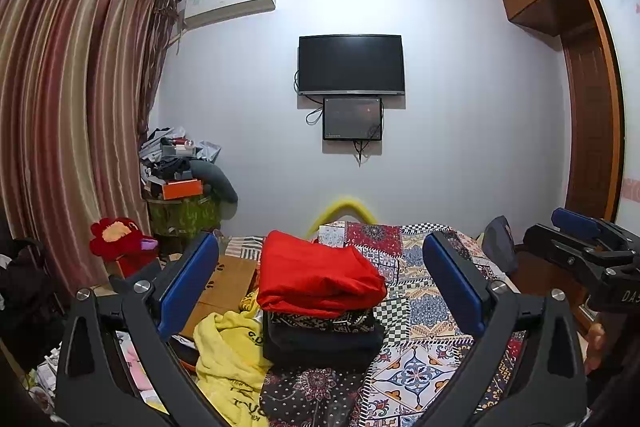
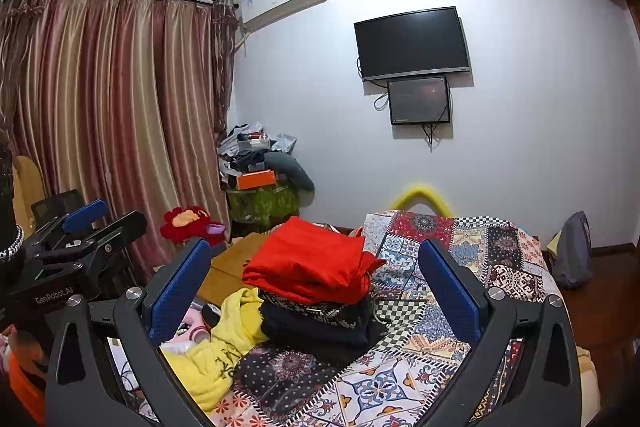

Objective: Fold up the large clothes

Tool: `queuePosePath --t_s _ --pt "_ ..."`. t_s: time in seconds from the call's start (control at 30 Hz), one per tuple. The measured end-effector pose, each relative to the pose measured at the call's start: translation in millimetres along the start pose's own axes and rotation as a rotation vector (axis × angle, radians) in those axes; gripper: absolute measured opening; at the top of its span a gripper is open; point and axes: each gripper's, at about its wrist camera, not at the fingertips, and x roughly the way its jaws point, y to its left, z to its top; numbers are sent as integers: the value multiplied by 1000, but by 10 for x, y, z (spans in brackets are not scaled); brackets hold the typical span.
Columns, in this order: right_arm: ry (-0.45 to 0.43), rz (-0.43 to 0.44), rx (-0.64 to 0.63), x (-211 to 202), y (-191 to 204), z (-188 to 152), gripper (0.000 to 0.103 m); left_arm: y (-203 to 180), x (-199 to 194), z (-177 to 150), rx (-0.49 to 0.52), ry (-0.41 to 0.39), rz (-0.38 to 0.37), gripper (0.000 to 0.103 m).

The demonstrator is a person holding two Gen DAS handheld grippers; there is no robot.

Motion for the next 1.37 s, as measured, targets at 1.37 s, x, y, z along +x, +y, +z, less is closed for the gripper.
queuePosePath --t_s 1.37 --pt "11 -13 4 91 18 -46 103 20 63 -77 -14 20 -59 102"
